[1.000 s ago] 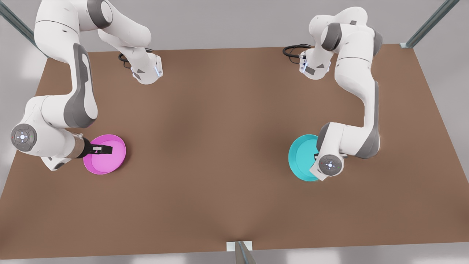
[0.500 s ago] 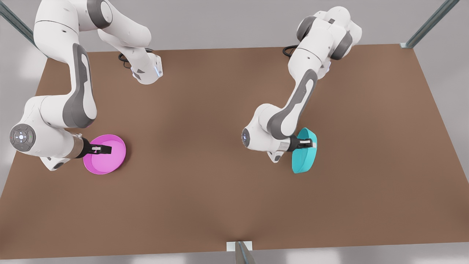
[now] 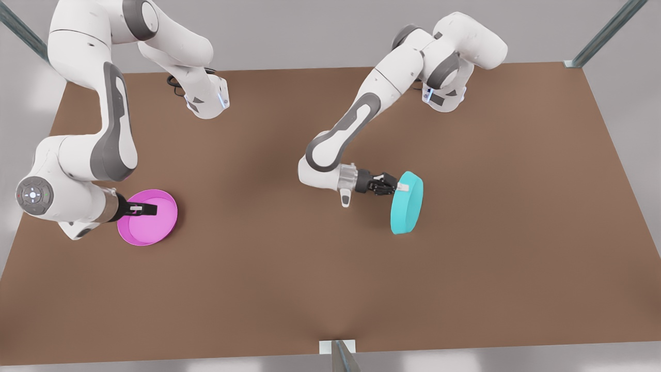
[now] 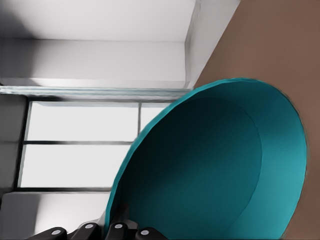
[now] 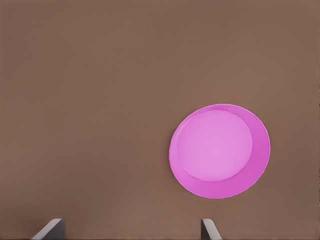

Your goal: Flip the blue plate over with the left arm, and stack the pink plate on top of the blue plate with the right arm

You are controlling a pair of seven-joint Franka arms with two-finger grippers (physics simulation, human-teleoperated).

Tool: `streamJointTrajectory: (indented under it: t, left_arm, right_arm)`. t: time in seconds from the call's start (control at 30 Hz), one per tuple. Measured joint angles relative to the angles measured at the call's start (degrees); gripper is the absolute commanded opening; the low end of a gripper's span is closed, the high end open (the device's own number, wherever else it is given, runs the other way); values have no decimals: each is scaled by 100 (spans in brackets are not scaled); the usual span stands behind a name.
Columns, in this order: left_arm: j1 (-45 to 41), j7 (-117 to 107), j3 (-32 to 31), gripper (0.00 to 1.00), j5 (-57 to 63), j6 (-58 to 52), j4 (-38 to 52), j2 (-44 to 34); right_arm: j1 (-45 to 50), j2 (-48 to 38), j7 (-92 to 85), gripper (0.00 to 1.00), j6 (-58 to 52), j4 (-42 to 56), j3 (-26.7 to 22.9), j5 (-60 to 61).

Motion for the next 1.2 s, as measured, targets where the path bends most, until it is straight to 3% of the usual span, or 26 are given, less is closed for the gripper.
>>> streamJointTrajectory:
  t: [0.1,0.2,0.3,0.5,0.73,0.97,1.03,1.07,1.2]
  left_arm:
    - [-142,-332,1,21,218,-9,5,174]
    - [-352,-625,0,21,417,-132,7,379]
    - [-439,-708,0,21,621,-215,0,527]
    - [-665,-954,0,21,825,-489,3,756]
    - [-741,-988,1,21,878,-533,0,952]
    - [-864,-988,-8,21,810,-585,1,1051]
    - [-873,-994,-15,71,770,-579,5,1067]
    - [-873,-996,-15,100,730,-577,8,1091]
    - [-952,-1112,-15,100,647,-609,34,1216]
  right_arm:
    - [-50,34,122,100,-1,-9,-8,72]
    - [-830,463,15,100,83,-145,-15,238]
    - [-1097,372,-480,100,1767,-1810,-6,22]
    - [-2278,-56,-1375,100,2404,-3096,31,69]
    - [-2823,334,-2902,100,3554,-3196,31,179]
    - [-2919,566,-3226,100,3636,-3231,31,355]
    - [-2983,715,-3298,100,3744,-3240,31,356]
    - [-2991,823,-3314,100,3925,-3264,31,355]
    - [-2956,922,-3316,100,4121,-3361,31,356]
